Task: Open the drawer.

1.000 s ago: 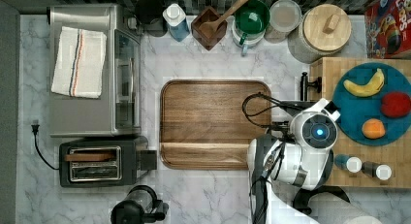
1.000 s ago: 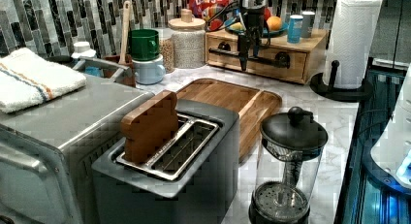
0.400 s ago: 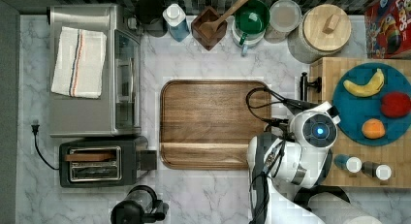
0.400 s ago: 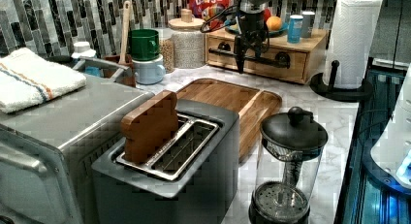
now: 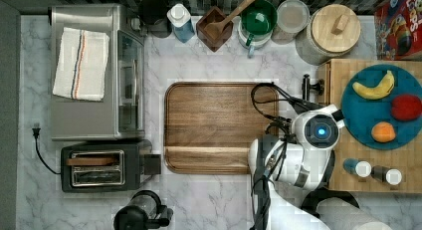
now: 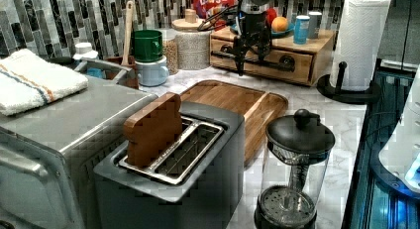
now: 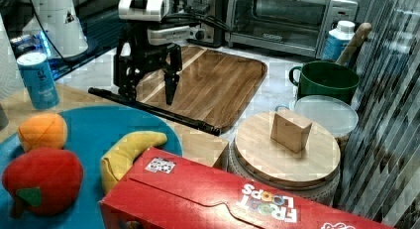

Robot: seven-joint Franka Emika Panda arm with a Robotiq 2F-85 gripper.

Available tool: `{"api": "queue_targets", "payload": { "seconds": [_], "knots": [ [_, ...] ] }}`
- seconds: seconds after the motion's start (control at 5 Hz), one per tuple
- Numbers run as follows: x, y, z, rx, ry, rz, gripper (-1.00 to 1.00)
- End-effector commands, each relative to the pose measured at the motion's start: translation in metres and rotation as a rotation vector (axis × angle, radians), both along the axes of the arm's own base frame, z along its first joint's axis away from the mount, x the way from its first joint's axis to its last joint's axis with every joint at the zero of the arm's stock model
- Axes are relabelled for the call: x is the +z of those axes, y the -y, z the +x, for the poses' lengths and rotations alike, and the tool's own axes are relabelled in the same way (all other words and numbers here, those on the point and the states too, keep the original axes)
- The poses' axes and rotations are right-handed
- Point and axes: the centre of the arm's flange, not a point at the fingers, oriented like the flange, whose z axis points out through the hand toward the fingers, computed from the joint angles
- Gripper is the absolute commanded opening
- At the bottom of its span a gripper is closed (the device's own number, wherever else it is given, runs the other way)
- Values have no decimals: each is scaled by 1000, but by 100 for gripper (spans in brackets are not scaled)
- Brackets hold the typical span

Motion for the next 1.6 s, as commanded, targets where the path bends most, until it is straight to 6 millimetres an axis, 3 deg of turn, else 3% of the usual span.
{"api": "queue_targets", "payload": {
  "seconds": [0.2,0.4,0.6,1.6],
  "knots": [
    [-3,-247,-2,217,45,51,100],
    [3,-279,-17,205,33,60,100],
    [15,-288,-28,212,21,43,100],
    [21,-285,-34,245,69,47,100]
  ]
}}
